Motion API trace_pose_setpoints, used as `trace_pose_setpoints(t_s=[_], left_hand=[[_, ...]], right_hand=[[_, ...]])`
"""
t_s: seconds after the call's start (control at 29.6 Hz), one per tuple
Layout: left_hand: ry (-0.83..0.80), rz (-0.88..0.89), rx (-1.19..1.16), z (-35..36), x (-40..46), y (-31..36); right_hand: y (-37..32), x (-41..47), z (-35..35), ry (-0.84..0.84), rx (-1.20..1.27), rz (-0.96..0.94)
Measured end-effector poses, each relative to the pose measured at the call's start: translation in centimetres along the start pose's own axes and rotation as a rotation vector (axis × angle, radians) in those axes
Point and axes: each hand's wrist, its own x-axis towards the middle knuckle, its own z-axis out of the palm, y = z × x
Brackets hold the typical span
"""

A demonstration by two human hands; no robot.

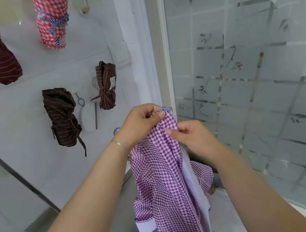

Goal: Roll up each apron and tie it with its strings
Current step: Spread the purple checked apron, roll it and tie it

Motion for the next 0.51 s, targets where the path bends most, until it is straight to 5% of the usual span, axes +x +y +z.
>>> trace_pose_setpoints(t_s=[0.1, 0.27, 0.51], left_hand=[[0.068, -0.013, 0.073, -0.3, -0.6, -0.6], [0.127, -0.004, 0.394, 0.7, -1.2, -1.4], [0.189, 0.068, 0.377, 2.4, -2.5, -0.7]], right_hand=[[0.1, -1.2, 1.2, 0.124, -0.006, -0.06], [1.4, -2.3, 2.0, 0.042, -0.036, -0.01], [4.6, -3.8, 2.4, -0.05, -0.206, 0.037]])
